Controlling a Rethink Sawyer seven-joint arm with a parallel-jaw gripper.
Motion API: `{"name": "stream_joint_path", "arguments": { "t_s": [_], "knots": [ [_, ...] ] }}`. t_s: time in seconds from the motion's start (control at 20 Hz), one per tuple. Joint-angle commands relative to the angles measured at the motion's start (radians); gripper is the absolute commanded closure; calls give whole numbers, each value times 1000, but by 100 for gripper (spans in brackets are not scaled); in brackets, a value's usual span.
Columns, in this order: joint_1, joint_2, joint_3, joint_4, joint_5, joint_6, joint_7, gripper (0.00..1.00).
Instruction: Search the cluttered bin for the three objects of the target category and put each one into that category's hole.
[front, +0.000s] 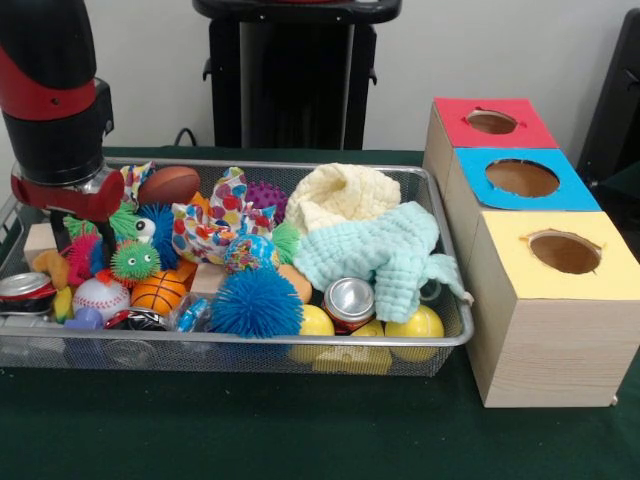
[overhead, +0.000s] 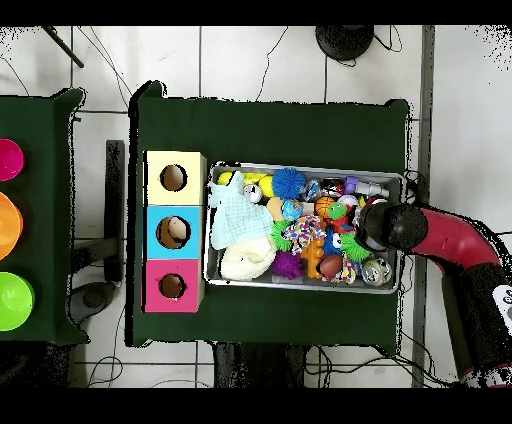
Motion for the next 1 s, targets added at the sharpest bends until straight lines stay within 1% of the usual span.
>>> {"name": "stream_joint_path", "arguments": {
  "t_s": [0.05, 0.25, 0.45, 0.55, 0.6, 0.75, 0.85, 1.0],
  "knots": [
    [0, 58, 52, 25, -79, -42, -167, 0],
    [2, 47, 49, 43, -79, -47, -155, 0],
    [8, 54, 49, 28, -73, -35, -151, 0],
    [-2, 53, 55, 35, -69, -46, -151, 0],
    [-7, 51, 58, 42, -65, -47, -151, 100],
    [-3, 52, 61, 41, -66, -42, -159, 100],
    [7, 46, 44, 49, -65, -34, -133, 100],
    [7, 37, 39, 57, -64, -36, -123, 100]
  ]
}}
